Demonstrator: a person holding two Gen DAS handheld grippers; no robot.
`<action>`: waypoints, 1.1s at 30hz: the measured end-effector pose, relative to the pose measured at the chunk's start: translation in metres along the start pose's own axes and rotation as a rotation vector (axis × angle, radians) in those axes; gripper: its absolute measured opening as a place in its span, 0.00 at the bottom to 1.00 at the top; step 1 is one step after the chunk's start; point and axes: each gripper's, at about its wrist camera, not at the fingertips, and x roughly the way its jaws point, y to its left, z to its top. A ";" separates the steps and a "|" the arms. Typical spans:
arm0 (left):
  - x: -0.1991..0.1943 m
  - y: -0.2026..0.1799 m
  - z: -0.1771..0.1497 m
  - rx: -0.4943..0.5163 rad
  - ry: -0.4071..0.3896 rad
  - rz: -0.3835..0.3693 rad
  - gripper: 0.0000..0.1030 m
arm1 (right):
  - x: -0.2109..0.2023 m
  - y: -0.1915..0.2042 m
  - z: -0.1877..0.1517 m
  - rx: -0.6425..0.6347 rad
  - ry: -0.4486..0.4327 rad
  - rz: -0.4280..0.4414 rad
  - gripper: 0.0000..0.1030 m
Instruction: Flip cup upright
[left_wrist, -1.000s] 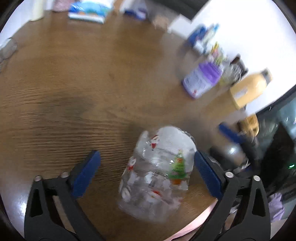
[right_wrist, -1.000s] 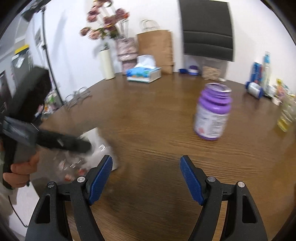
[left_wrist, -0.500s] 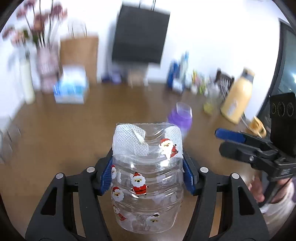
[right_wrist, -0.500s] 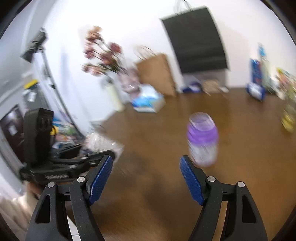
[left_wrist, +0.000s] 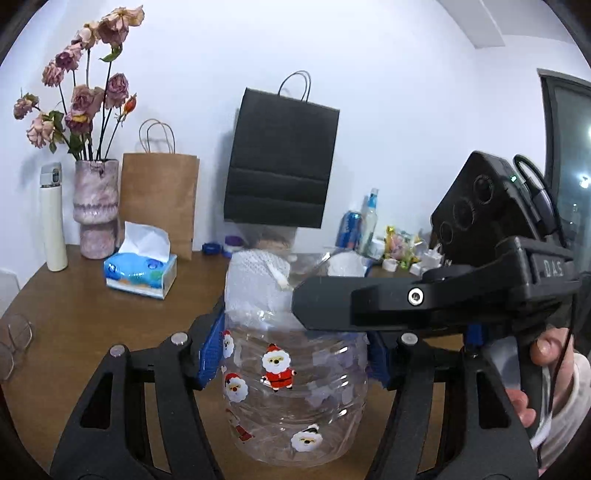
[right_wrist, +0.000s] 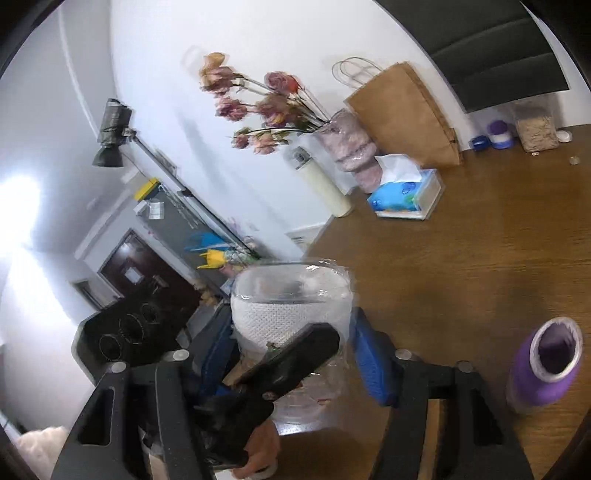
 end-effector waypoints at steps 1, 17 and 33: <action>0.004 0.002 0.002 -0.003 0.005 -0.007 0.62 | 0.000 0.000 0.004 -0.016 -0.001 -0.013 0.62; 0.068 0.015 -0.004 0.159 -0.033 0.125 0.57 | 0.027 0.014 0.022 -0.734 -0.091 -0.286 0.65; 0.047 -0.014 -0.068 0.227 0.139 0.098 0.57 | 0.008 -0.012 -0.061 -0.537 -0.105 -0.283 0.69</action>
